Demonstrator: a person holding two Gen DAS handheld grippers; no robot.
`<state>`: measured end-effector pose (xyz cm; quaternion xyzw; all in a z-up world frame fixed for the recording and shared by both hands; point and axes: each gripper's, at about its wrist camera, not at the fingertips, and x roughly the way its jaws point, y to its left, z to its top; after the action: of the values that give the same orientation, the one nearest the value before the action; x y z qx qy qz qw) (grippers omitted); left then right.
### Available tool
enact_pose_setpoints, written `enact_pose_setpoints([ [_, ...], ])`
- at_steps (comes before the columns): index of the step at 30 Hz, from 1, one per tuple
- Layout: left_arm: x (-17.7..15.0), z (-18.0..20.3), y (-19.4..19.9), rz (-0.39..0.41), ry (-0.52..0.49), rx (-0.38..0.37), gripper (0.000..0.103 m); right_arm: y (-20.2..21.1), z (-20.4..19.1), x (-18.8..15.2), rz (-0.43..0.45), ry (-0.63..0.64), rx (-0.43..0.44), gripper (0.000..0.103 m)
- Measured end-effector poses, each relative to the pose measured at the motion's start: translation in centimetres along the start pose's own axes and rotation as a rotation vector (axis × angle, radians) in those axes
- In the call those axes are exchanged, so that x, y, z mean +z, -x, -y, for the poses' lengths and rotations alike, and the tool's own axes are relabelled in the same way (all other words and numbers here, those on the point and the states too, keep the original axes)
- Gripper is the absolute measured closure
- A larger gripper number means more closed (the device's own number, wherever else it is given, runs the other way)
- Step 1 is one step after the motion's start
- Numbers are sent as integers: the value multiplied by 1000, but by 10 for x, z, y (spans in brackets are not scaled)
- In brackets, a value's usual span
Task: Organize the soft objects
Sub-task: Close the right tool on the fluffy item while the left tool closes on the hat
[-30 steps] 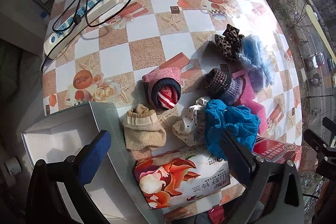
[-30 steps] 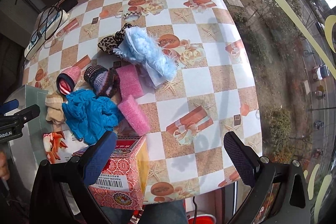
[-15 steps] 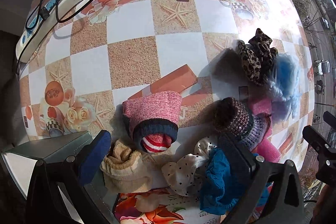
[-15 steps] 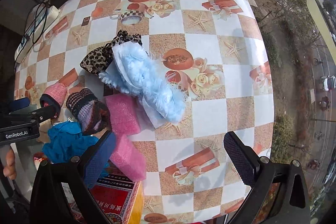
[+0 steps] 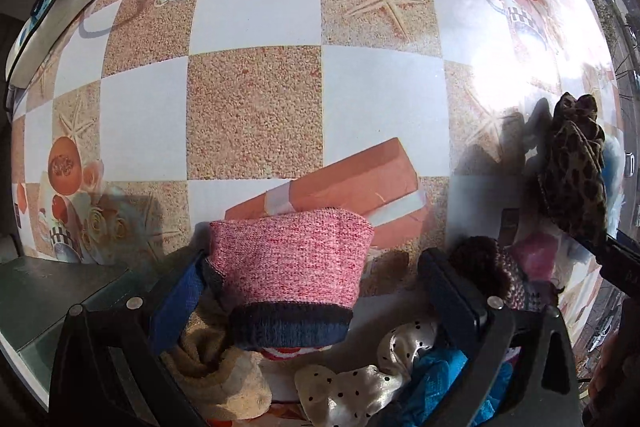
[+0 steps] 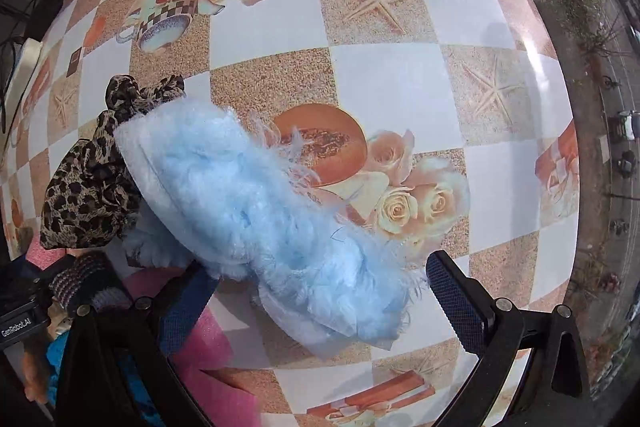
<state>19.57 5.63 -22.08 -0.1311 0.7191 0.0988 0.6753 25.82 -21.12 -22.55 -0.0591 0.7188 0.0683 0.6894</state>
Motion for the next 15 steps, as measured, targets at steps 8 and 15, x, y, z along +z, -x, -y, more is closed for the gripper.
enact_pose_setpoints([
  [8, -7, -16, -16, 35, -24, 38, 0, -11, -19, -1, 51, 91, 10, 0],
  [15, 0, -21, -20, 7, -16, 36, 0, -10, -19, -5, 72, 90, 11, 0],
])
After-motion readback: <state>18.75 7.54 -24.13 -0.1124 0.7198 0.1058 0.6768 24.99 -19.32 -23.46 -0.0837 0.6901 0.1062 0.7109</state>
